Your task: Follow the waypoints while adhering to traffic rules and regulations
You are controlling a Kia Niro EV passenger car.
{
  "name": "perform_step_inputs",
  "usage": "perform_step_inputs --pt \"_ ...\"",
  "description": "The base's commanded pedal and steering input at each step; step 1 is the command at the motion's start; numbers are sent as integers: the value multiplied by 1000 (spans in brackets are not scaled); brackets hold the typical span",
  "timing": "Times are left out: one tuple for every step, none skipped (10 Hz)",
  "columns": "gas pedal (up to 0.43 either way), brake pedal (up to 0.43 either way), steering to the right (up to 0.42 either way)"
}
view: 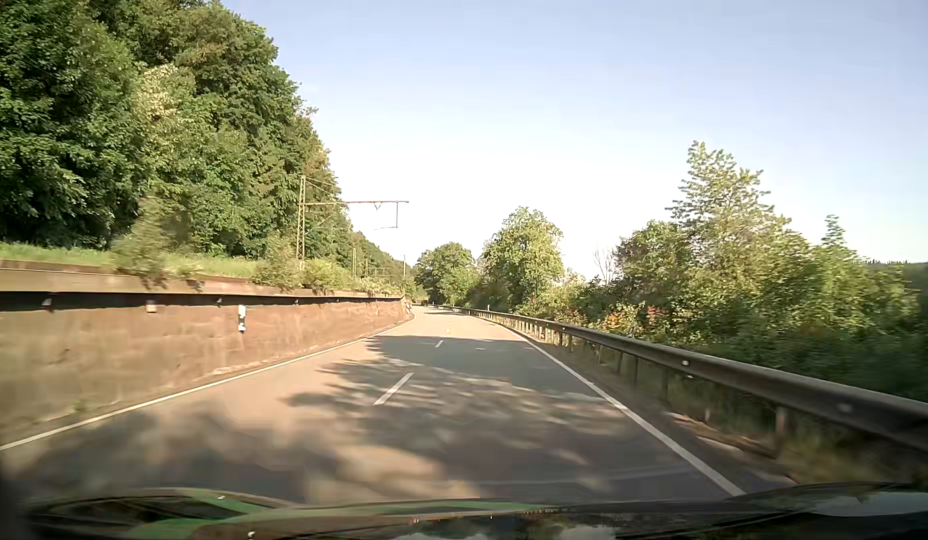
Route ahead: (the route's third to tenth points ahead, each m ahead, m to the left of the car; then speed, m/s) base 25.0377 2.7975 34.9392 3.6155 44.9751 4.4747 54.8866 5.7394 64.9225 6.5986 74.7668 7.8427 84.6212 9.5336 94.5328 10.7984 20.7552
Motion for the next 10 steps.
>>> perform_step_inputs --pt "240 0 -12" --pt "248 0 -12" --pt "248 0 -12" --pt "228 0 -12" --pt "209 0 -12" --pt "209 0 -12" --pt "209 0 -12" --pt "209 0 -12" --pt "209 0 -12" --pt "220 0 -12"
